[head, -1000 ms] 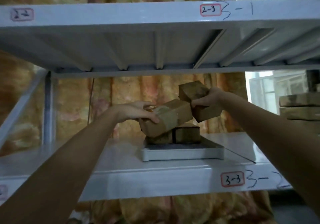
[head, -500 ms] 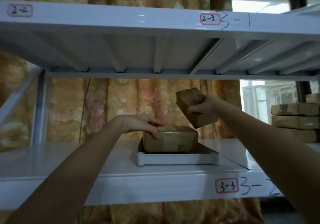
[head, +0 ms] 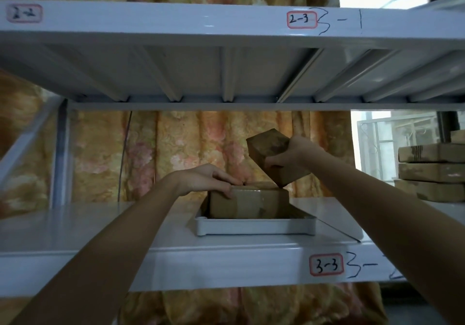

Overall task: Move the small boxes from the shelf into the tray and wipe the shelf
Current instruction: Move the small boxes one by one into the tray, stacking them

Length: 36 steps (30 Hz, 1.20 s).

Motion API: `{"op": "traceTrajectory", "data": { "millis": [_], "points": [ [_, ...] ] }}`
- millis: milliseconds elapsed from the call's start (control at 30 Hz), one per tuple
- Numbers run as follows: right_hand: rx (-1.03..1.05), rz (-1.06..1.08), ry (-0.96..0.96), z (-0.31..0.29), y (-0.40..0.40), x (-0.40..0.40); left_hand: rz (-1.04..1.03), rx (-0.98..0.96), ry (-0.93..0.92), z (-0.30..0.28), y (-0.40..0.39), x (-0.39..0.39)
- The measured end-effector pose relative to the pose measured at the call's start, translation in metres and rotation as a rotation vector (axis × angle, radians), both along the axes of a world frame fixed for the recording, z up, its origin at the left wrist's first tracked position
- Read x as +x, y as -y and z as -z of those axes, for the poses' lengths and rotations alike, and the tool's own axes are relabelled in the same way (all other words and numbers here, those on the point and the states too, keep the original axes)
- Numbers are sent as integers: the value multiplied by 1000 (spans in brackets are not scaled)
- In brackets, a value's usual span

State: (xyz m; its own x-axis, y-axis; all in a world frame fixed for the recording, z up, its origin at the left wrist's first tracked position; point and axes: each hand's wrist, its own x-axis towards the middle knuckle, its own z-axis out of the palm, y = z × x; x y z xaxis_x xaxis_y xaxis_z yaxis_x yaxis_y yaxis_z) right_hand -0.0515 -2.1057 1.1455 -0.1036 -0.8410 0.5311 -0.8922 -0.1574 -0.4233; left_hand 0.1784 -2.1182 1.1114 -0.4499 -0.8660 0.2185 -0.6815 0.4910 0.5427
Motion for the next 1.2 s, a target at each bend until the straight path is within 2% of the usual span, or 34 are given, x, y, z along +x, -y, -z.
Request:
{"op": "traceTrajectory", "data": {
  "millis": [100, 300, 467, 600, 767, 933, 1067, 1133, 1200],
  "points": [
    [-17, 17, -26, 0, 0, 3, 1, 3, -4, 5, 3, -2],
    [-32, 34, -35, -2, 4, 7, 24, -63, -125, 8, 12, -2],
    [-30, 14, -14, -2, 4, 11, 1, -79, -3, 12, 13, 0],
    [-28, -38, 25, -5, 3, 17, -76, -176, -284, 0, 8, -6],
    [9, -119, 164, -10, 11, 36, -247, -138, -430, -17, 10, -24],
    [18, -293, 403, -16, 14, 65, -226, -59, -515, -24, 13, -37],
    [37, -416, 622, -12, 21, 77, -233, -78, -615, -21, 24, -23],
    [85, -442, 659, -2, 29, 79, -190, -82, -663, -17, 33, -14],
    [132, -459, 667, 7, 39, 81, -186, -52, -626, -10, 42, -7]
  ]
}}
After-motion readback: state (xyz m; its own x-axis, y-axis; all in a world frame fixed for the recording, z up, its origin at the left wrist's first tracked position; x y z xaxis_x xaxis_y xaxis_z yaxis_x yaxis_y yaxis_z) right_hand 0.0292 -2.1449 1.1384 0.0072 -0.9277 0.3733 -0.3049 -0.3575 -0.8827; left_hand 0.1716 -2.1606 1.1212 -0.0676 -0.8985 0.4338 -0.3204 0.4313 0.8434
